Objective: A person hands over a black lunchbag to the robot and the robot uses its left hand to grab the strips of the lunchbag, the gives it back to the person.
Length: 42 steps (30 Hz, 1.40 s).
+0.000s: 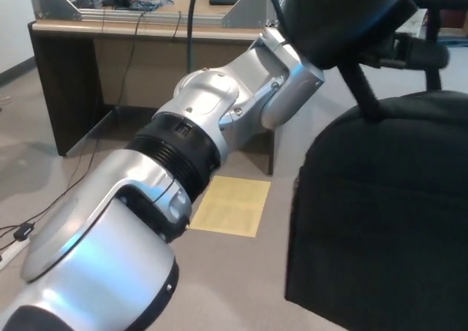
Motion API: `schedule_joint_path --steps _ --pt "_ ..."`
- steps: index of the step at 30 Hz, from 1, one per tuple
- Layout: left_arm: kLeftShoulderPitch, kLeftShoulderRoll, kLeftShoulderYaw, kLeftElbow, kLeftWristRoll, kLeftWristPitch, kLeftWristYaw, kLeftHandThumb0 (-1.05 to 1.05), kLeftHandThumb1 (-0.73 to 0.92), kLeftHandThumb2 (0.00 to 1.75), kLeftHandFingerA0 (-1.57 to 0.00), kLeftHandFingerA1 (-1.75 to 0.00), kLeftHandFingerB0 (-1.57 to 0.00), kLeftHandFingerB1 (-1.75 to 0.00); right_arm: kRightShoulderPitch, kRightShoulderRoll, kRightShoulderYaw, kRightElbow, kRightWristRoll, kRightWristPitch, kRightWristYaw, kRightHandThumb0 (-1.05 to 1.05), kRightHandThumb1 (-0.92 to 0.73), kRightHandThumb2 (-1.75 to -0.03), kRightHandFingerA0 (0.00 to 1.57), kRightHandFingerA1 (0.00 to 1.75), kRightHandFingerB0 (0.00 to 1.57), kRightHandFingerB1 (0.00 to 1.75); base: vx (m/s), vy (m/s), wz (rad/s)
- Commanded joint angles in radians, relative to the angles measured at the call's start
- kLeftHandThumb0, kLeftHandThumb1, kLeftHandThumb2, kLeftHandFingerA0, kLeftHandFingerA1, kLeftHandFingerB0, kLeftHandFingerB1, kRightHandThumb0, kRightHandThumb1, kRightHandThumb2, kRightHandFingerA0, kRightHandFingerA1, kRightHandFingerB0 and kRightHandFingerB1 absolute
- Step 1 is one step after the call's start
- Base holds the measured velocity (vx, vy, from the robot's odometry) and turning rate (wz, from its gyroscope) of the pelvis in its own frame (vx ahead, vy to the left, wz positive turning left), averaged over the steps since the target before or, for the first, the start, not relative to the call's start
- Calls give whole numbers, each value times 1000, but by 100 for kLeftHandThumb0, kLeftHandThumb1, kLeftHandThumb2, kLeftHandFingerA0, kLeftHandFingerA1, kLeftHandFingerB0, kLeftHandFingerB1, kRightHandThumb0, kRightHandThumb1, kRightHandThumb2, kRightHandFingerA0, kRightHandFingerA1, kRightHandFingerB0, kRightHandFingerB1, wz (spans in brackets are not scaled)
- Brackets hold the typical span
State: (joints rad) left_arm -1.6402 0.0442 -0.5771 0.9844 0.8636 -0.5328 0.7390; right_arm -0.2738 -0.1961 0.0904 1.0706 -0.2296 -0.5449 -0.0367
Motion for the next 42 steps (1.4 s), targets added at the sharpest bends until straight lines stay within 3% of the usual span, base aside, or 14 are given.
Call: schedule_joint_path --steps 1,9,13,14,17,18,19,22,23,26,37,38,39,42 --pt "154 127 82 -282 -304 54 -658 -105 68 62 0 0 0 0 6 -16 1 4 -3 18 -2 -65 -67 -104 35 56 26 49 0 0 0" --pt "244 189 134 -529 -417 136 -789 -105 67 61 0 0 0 0 11 -22 10 5 -12 12 -20 -64 -80 -64 43 44 41 40 0 0 0" --pt "297 259 199 -612 -466 153 -817 -102 68 60 0 0 0 0 -5 -31 5 1 -6 28 -9 -64 -81 -65 41 44 39 39 0 0 0" --pt "327 286 222 -645 -474 157 -812 -100 65 60 0 0 0 0 -5 -33 6 3 -7 27 -6 -65 -66 -105 33 56 28 50 0 0 0" --pt "443 369 295 -755 -504 166 -797 -96 50 86 0 0 0 0 9 -36 6 5 -4 14 2 -67 -67 -106 33 56 28 50 0 0 0" --pt "481 389 322 -785 -553 176 -814 -99 65 59 0 0 0 0 9 -38 3 5 -1 12 0 -69 -80 -65 41 44 39 39 0 0 0" --pt "502 402 339 -804 -578 186 -825 -101 65 61 0 0 0 0 5 -38 2 7 0 12 0 -65 -64 -104 38 58 32 52 0 0 0" --pt "612 468 410 -899 -645 179 -829 -100 62 61 0 0 0 0 -3 -36 1 18 1 18 -4 -65 -64 -103 38 58 33 52 0 0 0" --pt "643 475 425 -925 -668 185 -832 -99 61 61 0 0 0 0 -1 -37 1 21 1 15 -8 -70 -80 -66 42 46 39 40 0 0 0" --pt "799 542 506 -1029 -720 187 -839 -100 64 61 0 0 0 0 10 -24 -11 25 17 0 -11 -68 -79 -64 44 47 41 41 0 0 0" --pt "1099 624 641 -1225 -971 216 -905 -101 57 63 0 0 0 0 22 -11 -5 19 9 13 -32 -67 -79 -65 42 44 40 39 0 0 0" --pt "1107 630 645 -1227 -972 217 -911 -102 59 63 0 0 0 0 25 -10 -5 17 8 15 -34 -64 -65 -105 33 56 29 50 0 0 0" --pt "1130 637 659 -1223 -959 221 -912 -101 59 62 0 0 0 0 26 -14 -3 14 4 14 -37 -67 -81 -65 41 44 39 39 0 0 0" --pt "1179 646 681 -1200 -932 192 -910 -96 63 60 0 0 0 0 20 -17 -7 10 9 20 -32 -67 -82 -65 41 43 39 38 0 0 0"
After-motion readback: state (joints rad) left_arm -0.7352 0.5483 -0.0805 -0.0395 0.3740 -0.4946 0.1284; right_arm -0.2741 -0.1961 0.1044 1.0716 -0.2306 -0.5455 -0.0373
